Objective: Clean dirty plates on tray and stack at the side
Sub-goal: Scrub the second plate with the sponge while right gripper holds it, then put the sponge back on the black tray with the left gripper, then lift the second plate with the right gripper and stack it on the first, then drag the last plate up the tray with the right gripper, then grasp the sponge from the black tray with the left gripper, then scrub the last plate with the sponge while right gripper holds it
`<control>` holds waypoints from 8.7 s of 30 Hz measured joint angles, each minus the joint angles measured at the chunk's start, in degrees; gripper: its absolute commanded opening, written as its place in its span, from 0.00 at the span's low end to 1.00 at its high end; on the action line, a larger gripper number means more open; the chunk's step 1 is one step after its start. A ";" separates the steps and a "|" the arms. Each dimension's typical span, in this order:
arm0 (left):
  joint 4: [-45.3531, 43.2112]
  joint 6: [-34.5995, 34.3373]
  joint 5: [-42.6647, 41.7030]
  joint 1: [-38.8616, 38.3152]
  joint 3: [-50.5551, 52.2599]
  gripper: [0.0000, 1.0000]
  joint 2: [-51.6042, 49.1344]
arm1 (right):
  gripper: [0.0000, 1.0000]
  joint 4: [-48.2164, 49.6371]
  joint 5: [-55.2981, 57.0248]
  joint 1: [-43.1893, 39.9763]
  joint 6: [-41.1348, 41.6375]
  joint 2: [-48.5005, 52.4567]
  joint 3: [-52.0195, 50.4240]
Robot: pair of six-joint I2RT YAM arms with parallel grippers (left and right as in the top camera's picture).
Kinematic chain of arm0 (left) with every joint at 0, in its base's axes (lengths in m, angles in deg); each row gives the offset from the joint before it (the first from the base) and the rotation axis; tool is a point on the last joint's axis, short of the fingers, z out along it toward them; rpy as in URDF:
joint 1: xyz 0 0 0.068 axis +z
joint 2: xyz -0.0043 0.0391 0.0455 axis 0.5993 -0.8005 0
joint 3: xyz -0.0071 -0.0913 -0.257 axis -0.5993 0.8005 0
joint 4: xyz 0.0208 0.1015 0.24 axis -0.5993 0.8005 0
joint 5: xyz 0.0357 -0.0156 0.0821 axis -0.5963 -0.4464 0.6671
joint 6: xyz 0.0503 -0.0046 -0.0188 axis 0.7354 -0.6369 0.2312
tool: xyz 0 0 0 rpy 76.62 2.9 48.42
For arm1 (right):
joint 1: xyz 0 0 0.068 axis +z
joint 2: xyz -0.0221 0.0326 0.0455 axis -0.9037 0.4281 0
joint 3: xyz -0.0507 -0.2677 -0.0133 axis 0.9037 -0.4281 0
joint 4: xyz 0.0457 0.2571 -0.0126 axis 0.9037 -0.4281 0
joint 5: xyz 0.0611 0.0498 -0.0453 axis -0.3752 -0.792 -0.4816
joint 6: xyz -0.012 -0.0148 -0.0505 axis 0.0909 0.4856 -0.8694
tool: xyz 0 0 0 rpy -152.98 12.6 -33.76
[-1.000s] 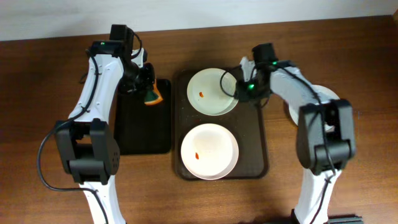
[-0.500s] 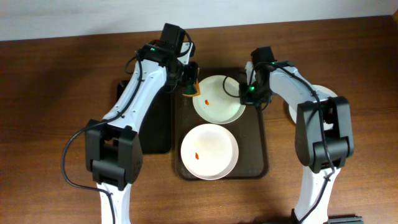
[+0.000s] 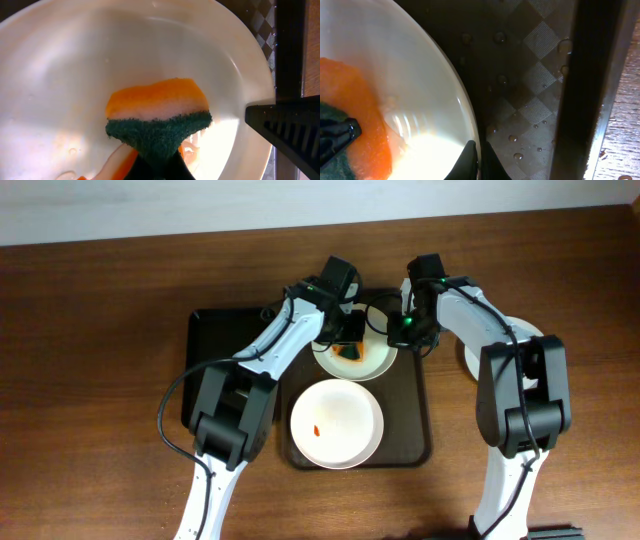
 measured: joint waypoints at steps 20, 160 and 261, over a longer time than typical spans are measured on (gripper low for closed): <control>32.20 -1.29 39.63 -0.98 -19.61 0.00 -4.20 | 0.04 -1.99 -2.51 0.76 0.85 0.09 0.02; 51.04 12.31 15.15 31.32 -25.42 0.95 35.06 | 0.31 14.47 3.37 2.25 3.02 -21.46 -25.59; 4.72 -3.52 2.60 -1.73 5.51 0.00 5.25 | 0.04 18.34 6.56 1.25 0.37 -14.27 -22.58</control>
